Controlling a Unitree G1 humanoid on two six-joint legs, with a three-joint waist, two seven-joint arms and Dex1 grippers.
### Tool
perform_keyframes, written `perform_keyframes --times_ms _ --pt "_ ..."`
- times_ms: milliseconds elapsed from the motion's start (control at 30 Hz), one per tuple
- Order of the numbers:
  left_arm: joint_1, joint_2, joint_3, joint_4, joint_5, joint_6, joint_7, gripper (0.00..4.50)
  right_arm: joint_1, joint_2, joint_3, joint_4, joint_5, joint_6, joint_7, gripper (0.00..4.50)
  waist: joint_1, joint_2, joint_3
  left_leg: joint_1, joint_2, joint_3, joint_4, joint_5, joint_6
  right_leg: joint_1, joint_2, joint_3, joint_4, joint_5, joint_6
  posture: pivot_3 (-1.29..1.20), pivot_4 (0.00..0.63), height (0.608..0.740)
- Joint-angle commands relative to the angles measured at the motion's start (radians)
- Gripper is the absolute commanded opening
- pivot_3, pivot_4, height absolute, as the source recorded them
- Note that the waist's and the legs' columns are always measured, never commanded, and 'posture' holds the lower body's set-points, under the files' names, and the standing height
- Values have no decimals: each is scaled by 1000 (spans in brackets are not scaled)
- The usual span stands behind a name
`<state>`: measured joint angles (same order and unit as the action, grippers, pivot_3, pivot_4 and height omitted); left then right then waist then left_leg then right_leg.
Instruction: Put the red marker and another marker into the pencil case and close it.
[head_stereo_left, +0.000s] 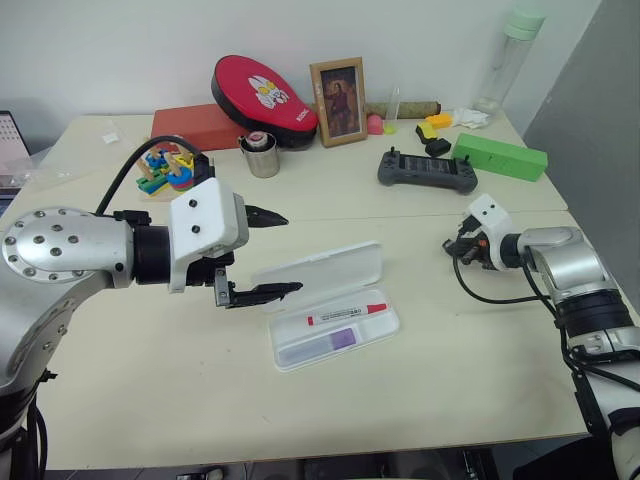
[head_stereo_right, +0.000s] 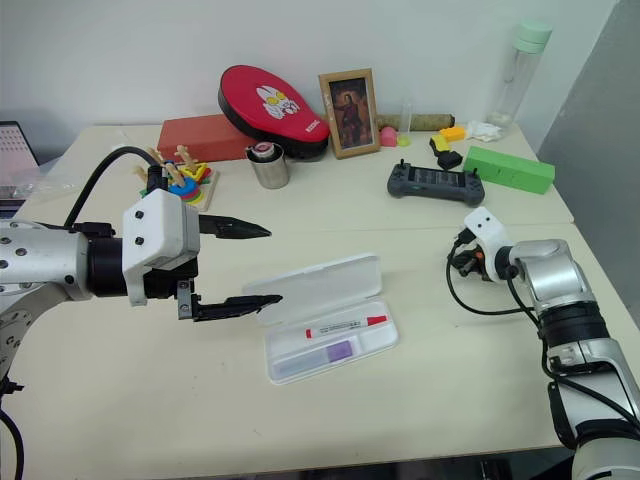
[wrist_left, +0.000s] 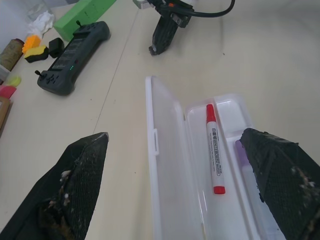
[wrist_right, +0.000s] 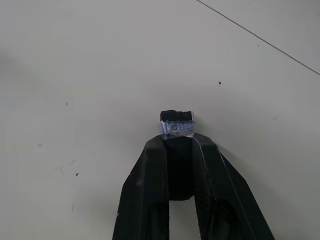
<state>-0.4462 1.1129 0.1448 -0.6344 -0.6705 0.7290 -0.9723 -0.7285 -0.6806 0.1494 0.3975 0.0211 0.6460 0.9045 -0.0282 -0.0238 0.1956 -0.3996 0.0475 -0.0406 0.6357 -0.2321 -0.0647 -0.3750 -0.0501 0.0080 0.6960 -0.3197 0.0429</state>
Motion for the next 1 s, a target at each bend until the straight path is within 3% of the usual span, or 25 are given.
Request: perform_keyframes --times_ms 33,200,467,633,1000 --pt "-1 15 39 -12 6 -22 -7 4500 49 -79 2 -230 62 -6 141 285 0 0 0 0 0 0 0 0 0 0 0 0 0 0 0 0 150 740" --pt "9 12 42 -18 6 -21 -3 4500 127 -138 -6 -498 173 -61 293 285 -6 0 1 0 0 0 -1 0 0 -2 1 1 0 0 0 0 150 740" --pt "46 31 -58 -26 132 -103 -22 4500 110 -119 78 -643 223 -47 351 285 -2 0 1 0 1 0 0 0 0 -1 2 2 0 0 0 0 150 740" --pt "52 29 -104 -12 193 -137 -32 4500 134 -80 221 -657 119 -176 344 285 -3 0 1 0 1 0 0 0 0 -1 2 1 0 0 0 0 150 740" --pt "57 41 -129 49 297 -185 -59 4500 111 -48 311 -617 25 -319 356 285 -2 0 1 0 1 0 0 0 0 -2 2 2 1 0 0 0 150 740"
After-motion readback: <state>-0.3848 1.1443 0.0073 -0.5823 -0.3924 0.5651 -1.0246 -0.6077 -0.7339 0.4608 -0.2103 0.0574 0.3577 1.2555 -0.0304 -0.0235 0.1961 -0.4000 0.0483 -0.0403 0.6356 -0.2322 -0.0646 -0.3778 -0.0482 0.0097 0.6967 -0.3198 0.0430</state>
